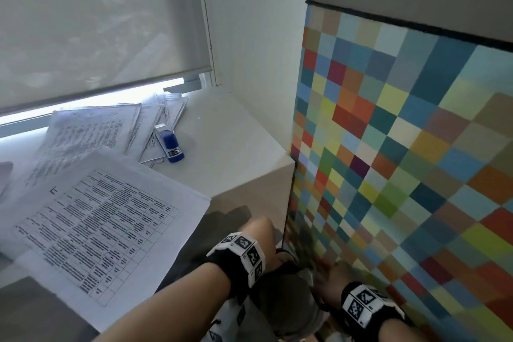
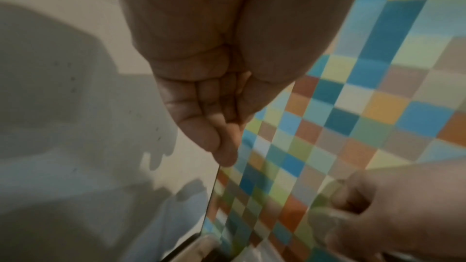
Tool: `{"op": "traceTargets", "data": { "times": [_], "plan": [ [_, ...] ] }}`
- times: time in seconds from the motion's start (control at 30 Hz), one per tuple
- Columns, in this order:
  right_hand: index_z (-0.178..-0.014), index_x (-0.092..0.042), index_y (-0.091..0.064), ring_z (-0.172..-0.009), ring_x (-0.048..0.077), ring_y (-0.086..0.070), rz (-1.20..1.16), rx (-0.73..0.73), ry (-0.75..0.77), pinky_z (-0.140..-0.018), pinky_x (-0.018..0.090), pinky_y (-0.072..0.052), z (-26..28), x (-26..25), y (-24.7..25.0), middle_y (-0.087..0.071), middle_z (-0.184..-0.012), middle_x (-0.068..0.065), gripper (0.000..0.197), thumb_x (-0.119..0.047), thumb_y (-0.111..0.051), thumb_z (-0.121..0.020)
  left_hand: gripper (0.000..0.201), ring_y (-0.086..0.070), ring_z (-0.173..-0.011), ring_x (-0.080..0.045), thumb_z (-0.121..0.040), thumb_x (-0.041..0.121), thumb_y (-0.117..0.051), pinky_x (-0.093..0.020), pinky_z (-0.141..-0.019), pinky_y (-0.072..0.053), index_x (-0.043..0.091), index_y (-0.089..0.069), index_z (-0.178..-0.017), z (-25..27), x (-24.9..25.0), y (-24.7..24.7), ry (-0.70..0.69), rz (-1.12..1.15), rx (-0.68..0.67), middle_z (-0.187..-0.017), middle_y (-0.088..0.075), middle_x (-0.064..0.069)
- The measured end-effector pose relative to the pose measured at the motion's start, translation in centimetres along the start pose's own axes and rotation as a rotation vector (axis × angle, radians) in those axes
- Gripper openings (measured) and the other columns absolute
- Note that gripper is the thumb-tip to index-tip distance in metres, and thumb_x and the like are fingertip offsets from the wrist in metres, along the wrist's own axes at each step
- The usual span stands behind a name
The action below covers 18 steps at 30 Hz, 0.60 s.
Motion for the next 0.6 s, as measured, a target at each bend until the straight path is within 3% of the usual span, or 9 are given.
{"op": "traceTargets", "data": {
  "times": [0.1,0.17,0.27,0.33,0.4,0.5,0.6],
  "plan": [
    [-0.102,-0.010,-0.063,-0.096,0.025,-0.064,-0.053,0.030,0.006,-0.086,0.032,-0.053,1.5,-2.5,1.6,-0.066,-0.099,0.007,0.038,-0.043,-0.060,-0.083,0.020,-0.065,-0.099,-0.028,-0.093,0.018,-0.057,-0.031,-0.084,-0.051,0.004,-0.071,-0.096,0.7,0.4,2.8,-0.040,0.100,0.096,-0.103,-0.070,-0.011],
    [-0.099,-0.007,-0.064,-0.094,0.025,-0.063,-0.128,0.080,0.059,-0.085,0.031,-0.053,2.1,-4.7,2.8,-0.066,-0.098,0.008,0.037,-0.039,-0.064,-0.082,0.021,-0.067,-0.089,-0.023,-0.090,0.012,-0.057,-0.031,-0.083,-0.056,0.007,-0.075,-0.097,1.4,0.1,5.5,-0.073,0.196,0.179,-0.101,-0.073,-0.008],
    [-0.098,-0.008,-0.062,-0.090,0.023,-0.063,-0.198,0.136,0.159,-0.084,0.033,-0.053,3.6,-8.7,4.8,-0.067,-0.096,0.009,0.036,-0.038,-0.069,-0.078,0.021,-0.070,-0.066,-0.027,-0.090,0.005,-0.051,-0.037,-0.067,-0.061,0.004,-0.071,-0.083,2.4,-1.9,9.1,-0.049,0.406,0.250,-0.088,-0.074,-0.014],
    [-0.089,-0.012,-0.060,-0.089,0.023,-0.062,-0.224,0.176,0.251,-0.081,0.031,-0.051,5.4,-11.7,6.6,-0.065,-0.090,0.006,0.026,-0.035,-0.069,-0.081,0.022,-0.066,-0.053,-0.026,-0.092,0.004,-0.051,-0.033,-0.054,-0.060,0.008,-0.065,-0.075,3.6,-4.0,11.3,-0.019,0.540,0.274,-0.083,-0.071,-0.015],
    [-0.084,-0.013,-0.062,-0.087,0.022,-0.064,-0.213,0.215,0.369,-0.076,0.031,-0.050,7.1,-15.1,8.5,-0.067,-0.085,0.005,0.021,-0.034,-0.065,-0.086,0.015,-0.063,-0.049,-0.021,-0.093,0.003,-0.052,-0.027,-0.046,-0.056,0.005,-0.064,-0.084,5.0,-6.7,13.7,-0.001,0.633,0.327,-0.081,-0.068,-0.013],
    [-0.095,-0.016,-0.063,-0.085,0.014,-0.060,-0.231,0.253,0.497,-0.067,0.020,-0.046,8.5,-20.3,10.2,-0.065,-0.090,-0.003,0.015,-0.030,-0.062,-0.089,0.011,-0.063,-0.051,-0.019,-0.094,0.007,-0.054,-0.026,-0.048,-0.056,0.005,-0.065,-0.091,7.5,-12.1,17.3,0.065,0.697,0.457,-0.080,-0.068,-0.008],
    [-0.105,-0.014,-0.065,-0.089,0.019,-0.061,-0.131,0.305,0.558,-0.075,0.022,-0.044,7.4,-25.5,10.4,-0.067,-0.100,0.004,0.021,-0.023,-0.064,-0.087,0.008,-0.067,-0.056,-0.019,-0.094,0.011,-0.060,-0.031,-0.054,-0.060,0.008,-0.067,-0.091,10.0,-18.6,19.4,0.216,0.678,0.576,-0.084,-0.072,-0.009]
  ]
}}
Point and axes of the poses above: each hand's wrist, its own z-axis away from the middle knuckle, its own y-axis out of the back of the hand, x = y × z, the point moved 5 cm from there along -z, towards the middle knuckle
